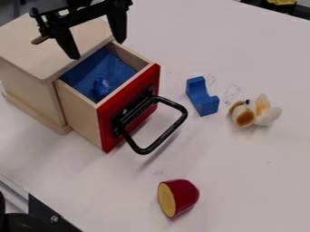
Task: Take the blue battery out of the drawer and put it on the table
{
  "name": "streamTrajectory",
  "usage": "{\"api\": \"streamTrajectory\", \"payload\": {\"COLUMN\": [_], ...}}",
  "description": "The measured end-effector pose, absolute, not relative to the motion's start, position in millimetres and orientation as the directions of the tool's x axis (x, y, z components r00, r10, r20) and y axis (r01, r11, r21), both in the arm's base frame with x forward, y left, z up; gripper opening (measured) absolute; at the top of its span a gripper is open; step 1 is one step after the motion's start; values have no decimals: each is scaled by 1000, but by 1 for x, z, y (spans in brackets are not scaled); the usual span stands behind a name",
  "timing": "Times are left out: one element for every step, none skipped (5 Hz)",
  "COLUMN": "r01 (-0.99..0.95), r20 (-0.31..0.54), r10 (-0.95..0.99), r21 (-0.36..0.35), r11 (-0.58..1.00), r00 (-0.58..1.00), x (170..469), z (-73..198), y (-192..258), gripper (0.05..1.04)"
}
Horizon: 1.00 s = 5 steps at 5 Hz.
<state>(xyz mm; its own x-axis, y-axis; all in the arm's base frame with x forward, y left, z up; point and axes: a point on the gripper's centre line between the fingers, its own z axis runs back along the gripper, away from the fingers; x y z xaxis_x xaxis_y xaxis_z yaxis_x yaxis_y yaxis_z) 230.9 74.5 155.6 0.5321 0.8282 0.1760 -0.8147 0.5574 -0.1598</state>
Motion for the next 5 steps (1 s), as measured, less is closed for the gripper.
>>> {"api": "streamTrajectory", "payload": {"r01": [-818, -830, -841, -845, -849], "r20": [156, 128, 117, 106, 99], "r10": [830, 839, 846, 852, 855], "r21": [-144, -131, -104, -117, -108], "r11": [556, 543, 531, 522, 517], "r00": [536, 529, 520, 512, 508], "x": [228, 232, 235, 240, 245], "z": [149, 138, 128, 114, 102], "y": [74, 74, 77, 77, 79], "gripper": [994, 994, 994, 994, 994]}}
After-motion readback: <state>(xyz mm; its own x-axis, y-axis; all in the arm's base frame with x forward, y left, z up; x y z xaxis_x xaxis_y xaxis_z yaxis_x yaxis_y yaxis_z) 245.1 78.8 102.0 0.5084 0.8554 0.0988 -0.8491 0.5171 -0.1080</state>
